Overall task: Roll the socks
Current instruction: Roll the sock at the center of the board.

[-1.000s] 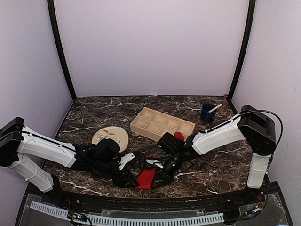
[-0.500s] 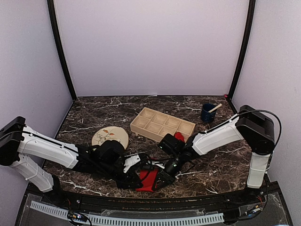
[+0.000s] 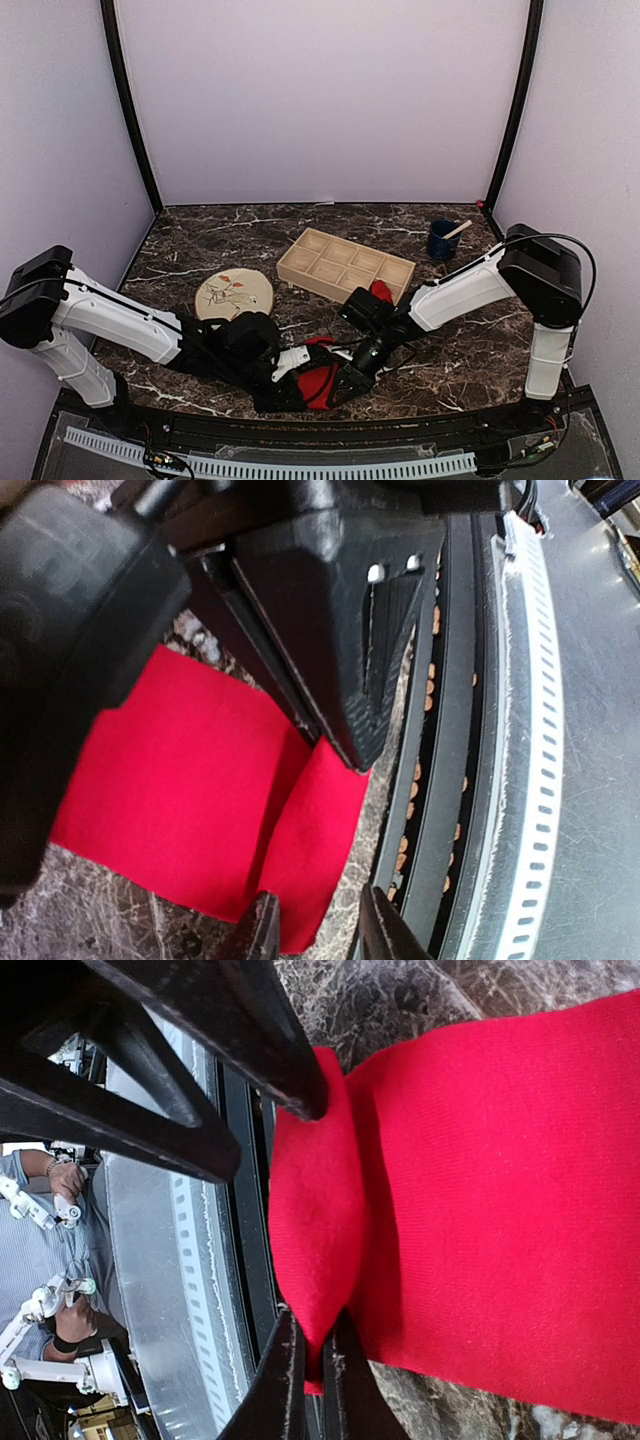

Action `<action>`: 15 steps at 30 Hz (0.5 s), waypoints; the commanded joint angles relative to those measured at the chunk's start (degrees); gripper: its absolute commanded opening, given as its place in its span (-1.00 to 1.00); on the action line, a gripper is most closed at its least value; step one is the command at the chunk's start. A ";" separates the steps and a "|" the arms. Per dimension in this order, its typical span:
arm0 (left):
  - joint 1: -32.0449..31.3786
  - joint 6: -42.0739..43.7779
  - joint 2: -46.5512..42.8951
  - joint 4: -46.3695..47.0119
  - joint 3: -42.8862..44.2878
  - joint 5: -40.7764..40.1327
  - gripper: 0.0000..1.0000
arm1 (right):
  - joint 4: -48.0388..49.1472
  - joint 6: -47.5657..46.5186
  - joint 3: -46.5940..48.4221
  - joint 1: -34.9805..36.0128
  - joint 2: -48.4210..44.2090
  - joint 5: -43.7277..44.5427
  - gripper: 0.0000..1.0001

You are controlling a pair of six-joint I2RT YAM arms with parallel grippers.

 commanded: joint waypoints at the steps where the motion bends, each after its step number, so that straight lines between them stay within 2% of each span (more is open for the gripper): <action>1: -1.03 1.76 1.43 -1.76 1.52 -1.13 -0.42 | 0.99 0.30 -0.17 -0.47 1.04 -1.17 -1.00; 15: -2.16 3.72 4.21 -3.68 3.41 -0.83 -0.57 | 0.65 -0.02 -0.06 -0.55 1.77 -1.60 -1.00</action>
